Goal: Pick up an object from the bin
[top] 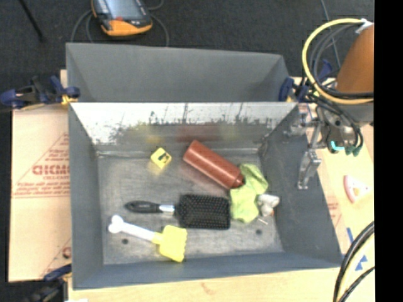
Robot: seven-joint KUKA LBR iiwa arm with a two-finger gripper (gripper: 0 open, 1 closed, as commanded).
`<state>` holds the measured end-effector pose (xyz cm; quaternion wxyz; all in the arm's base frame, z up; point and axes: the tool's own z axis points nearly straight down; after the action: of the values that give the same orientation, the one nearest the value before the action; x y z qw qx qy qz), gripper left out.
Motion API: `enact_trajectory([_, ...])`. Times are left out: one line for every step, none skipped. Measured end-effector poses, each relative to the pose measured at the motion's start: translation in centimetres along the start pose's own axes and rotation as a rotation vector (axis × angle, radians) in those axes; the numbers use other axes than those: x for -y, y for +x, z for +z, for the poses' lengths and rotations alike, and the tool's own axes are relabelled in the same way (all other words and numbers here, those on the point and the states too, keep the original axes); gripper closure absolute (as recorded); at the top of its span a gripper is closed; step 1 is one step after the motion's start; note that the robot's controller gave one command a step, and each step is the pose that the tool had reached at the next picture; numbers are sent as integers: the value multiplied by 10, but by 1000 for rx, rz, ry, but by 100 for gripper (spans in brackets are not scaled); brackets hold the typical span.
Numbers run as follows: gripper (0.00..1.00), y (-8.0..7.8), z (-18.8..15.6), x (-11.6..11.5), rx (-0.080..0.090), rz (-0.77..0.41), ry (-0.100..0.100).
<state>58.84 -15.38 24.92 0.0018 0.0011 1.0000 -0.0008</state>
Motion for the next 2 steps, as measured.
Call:
enact_trajectory([0, -1, -1, 0, 2, -2, 0])
enact_trajectory([0, 6, 50, -8, 7, 0, 2])
